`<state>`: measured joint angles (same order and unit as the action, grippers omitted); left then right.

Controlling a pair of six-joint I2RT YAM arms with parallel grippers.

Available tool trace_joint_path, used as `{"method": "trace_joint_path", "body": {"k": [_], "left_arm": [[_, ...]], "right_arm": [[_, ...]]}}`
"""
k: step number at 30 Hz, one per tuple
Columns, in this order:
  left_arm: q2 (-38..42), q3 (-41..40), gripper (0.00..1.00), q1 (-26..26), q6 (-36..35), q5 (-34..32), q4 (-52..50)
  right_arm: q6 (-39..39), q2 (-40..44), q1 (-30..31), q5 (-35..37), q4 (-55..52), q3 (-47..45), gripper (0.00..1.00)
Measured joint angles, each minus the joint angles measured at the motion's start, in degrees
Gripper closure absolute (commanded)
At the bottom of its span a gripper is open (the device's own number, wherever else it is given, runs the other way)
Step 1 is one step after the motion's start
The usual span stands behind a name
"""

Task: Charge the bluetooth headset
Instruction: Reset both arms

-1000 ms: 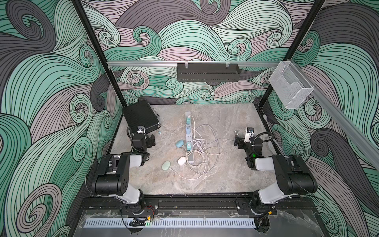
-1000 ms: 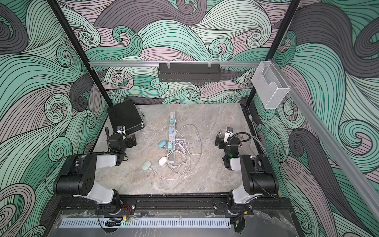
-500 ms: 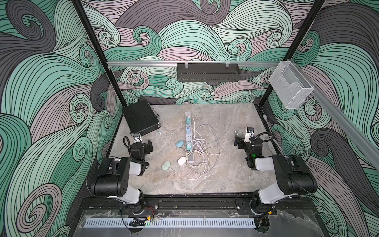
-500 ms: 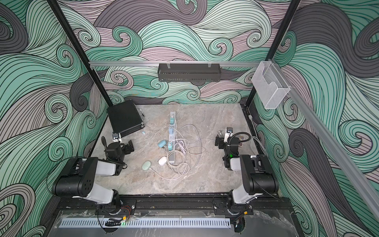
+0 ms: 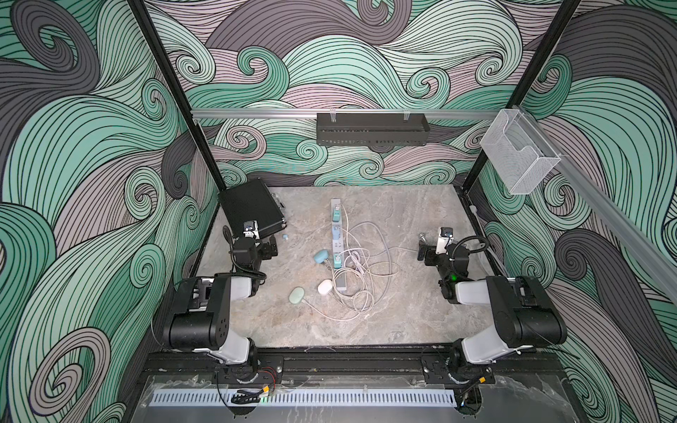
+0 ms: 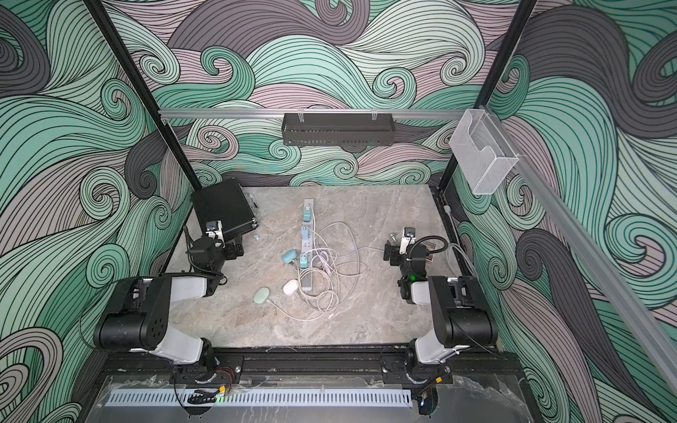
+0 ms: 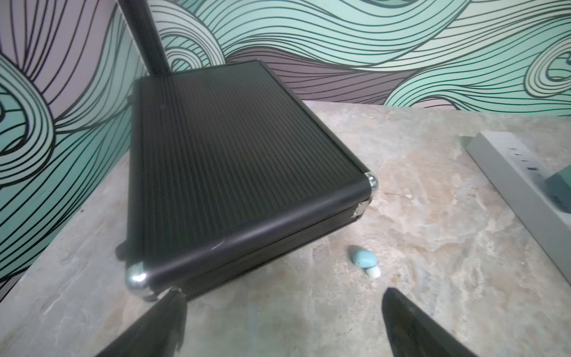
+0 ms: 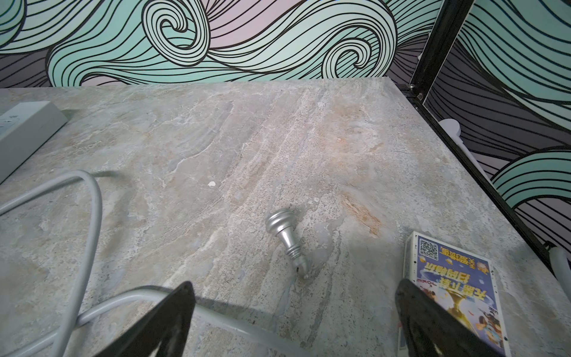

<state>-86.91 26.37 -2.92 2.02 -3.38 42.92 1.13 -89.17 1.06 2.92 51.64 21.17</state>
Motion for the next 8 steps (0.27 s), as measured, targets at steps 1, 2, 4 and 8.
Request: {"method": "trace_joint_path", "body": {"k": [1,2,4,8], "left_arm": [[0.0,0.04,0.01,0.0,-0.09,0.2,-0.59],[0.0,0.02,0.01,0.0,-0.11,0.35,-1.4],[-0.02,0.02,0.01,0.0,-0.13,0.61,-2.73],[-0.02,0.02,0.01,0.0,-0.15,1.03,-3.76]], "right_arm": [[0.02,0.0,0.02,-0.02,0.0,0.02,0.0],[0.07,0.0,0.04,-0.11,-0.04,0.02,0.0],[0.2,0.0,0.04,-0.31,-0.22,0.2,0.0],[0.26,0.0,0.04,-0.37,-0.44,0.7,0.0]]}}
